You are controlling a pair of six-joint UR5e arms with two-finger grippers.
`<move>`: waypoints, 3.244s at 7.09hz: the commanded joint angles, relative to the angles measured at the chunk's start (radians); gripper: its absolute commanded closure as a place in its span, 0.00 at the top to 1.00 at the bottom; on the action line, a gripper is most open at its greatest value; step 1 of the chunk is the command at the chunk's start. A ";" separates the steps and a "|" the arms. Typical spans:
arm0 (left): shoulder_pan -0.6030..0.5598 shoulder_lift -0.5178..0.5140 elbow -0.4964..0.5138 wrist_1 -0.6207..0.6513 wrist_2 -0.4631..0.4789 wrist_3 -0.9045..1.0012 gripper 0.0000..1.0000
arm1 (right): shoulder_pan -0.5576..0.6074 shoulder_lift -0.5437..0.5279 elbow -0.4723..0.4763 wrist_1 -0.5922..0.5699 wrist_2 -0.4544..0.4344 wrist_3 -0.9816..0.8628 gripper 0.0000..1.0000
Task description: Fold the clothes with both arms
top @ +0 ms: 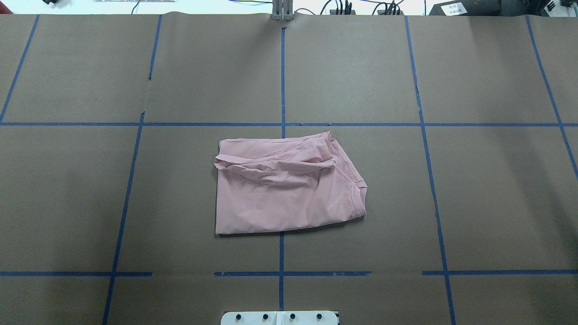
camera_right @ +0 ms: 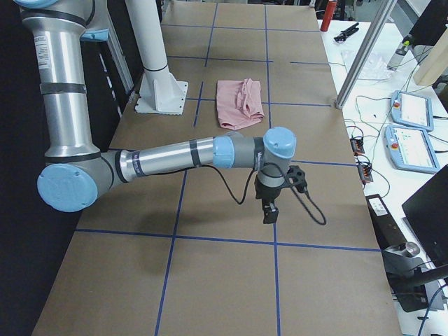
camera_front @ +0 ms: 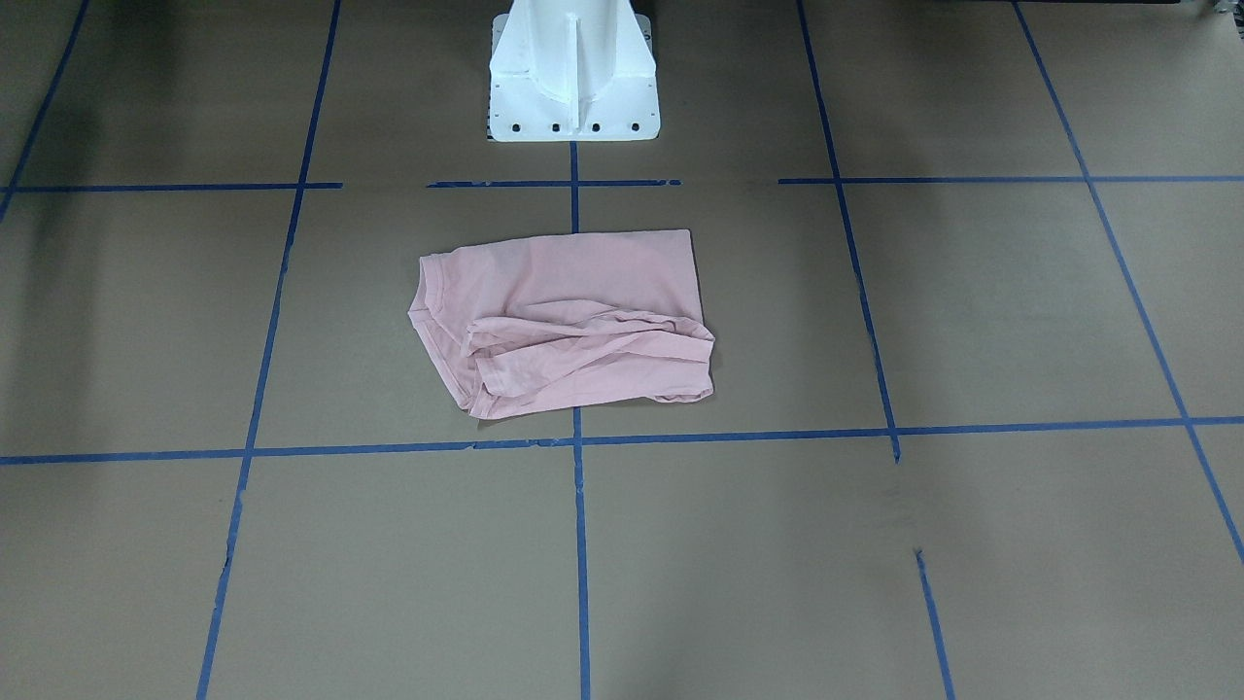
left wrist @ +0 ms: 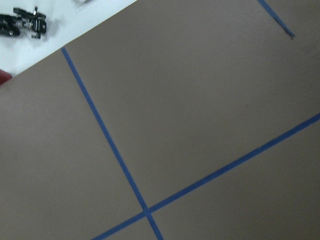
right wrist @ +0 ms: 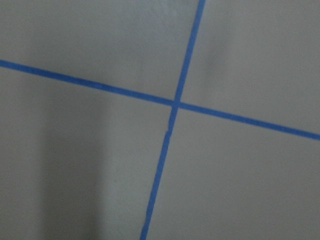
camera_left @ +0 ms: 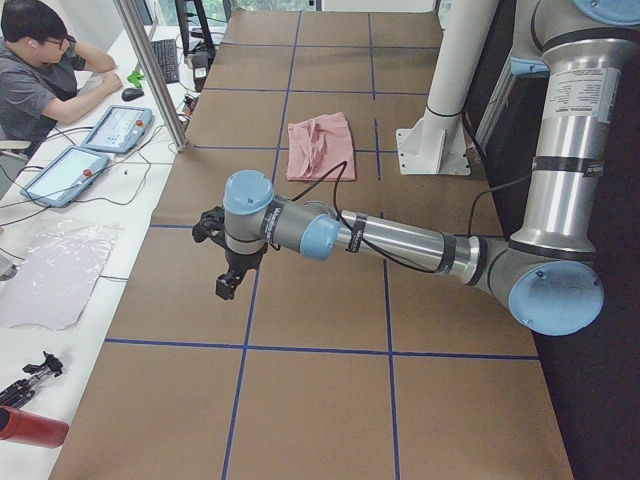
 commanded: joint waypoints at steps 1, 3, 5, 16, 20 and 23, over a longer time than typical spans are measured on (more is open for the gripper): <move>-0.026 0.127 0.014 -0.014 -0.056 0.010 1.00 | 0.017 -0.106 -0.004 0.039 0.050 0.037 1.00; -0.032 0.130 -0.016 0.085 -0.063 -0.069 1.00 | 0.015 -0.144 -0.005 0.129 0.055 0.062 1.00; -0.032 0.163 -0.062 0.081 -0.056 -0.085 1.00 | 0.015 -0.148 -0.004 0.147 0.058 0.105 1.00; -0.024 0.137 -0.034 0.078 -0.007 -0.079 1.00 | 0.015 -0.134 -0.002 0.147 0.060 0.108 1.00; -0.024 0.136 -0.042 0.078 0.006 -0.076 1.00 | 0.015 -0.134 -0.005 0.147 0.060 0.108 1.00; -0.024 0.137 -0.042 0.078 0.006 -0.076 1.00 | 0.015 -0.134 -0.002 0.147 0.060 0.108 1.00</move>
